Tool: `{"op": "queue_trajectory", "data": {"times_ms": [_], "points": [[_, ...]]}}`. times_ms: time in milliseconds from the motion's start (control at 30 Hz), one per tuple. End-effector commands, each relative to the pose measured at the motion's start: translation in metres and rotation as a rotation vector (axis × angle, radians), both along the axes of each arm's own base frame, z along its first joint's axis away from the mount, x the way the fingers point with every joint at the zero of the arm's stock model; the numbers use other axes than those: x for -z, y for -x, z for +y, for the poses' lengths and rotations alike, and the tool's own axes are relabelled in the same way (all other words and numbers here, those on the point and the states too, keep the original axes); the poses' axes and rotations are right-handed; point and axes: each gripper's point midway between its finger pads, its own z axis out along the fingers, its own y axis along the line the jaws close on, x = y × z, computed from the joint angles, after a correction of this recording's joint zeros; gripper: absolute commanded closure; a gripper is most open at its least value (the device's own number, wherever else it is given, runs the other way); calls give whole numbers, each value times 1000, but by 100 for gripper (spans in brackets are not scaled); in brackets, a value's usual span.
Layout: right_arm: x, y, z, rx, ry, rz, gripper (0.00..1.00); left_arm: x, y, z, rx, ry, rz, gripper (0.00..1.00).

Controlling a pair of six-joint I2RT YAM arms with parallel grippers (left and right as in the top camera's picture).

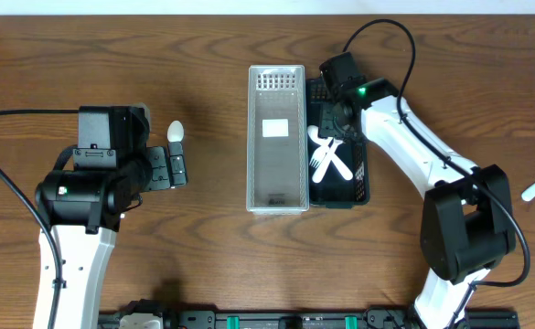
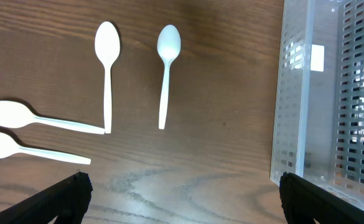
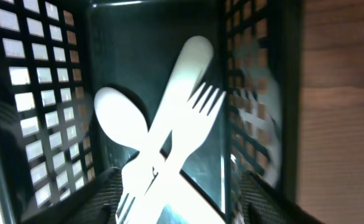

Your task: Pack container

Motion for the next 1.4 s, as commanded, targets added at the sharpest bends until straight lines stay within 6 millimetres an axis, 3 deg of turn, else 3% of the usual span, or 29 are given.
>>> {"op": "queue_trajectory", "data": {"times_ms": [0,133,167,233,267,433,600,800,967,1200,1367], "points": [[-77,-27,-31,74,-13,-175,27,-8,-3,1,5,-15,-19,2],[-135,-35,-109,256,-39,-288,6,-7,-2,1,5,-15,-15,2],[-144,-32,-139,332,-44,-308,1,-7,-2,1,5,-15,-14,2],[-149,-24,-191,461,-49,-311,1,-7,-1,1,5,-15,-12,2],[-148,-16,-222,536,-55,-299,1,-7,-1,1,5,-15,-12,2],[-123,26,-332,814,-73,-224,1,-7,-1,1,5,-15,-12,2],[-83,62,-402,943,-51,-126,1,-7,-1,1,5,-15,-12,2],[-28,75,-443,937,-67,-34,2,-7,-1,1,5,-15,-12,2],[3,83,-467,867,-50,0,2,-7,-1,1,5,-15,-12,2],[6,85,-498,880,-10,-66,6,-7,-1,1,5,-15,-12,2],[7,79,-506,864,30,-85,5,-7,-1,1,5,-15,-12,2]]}}
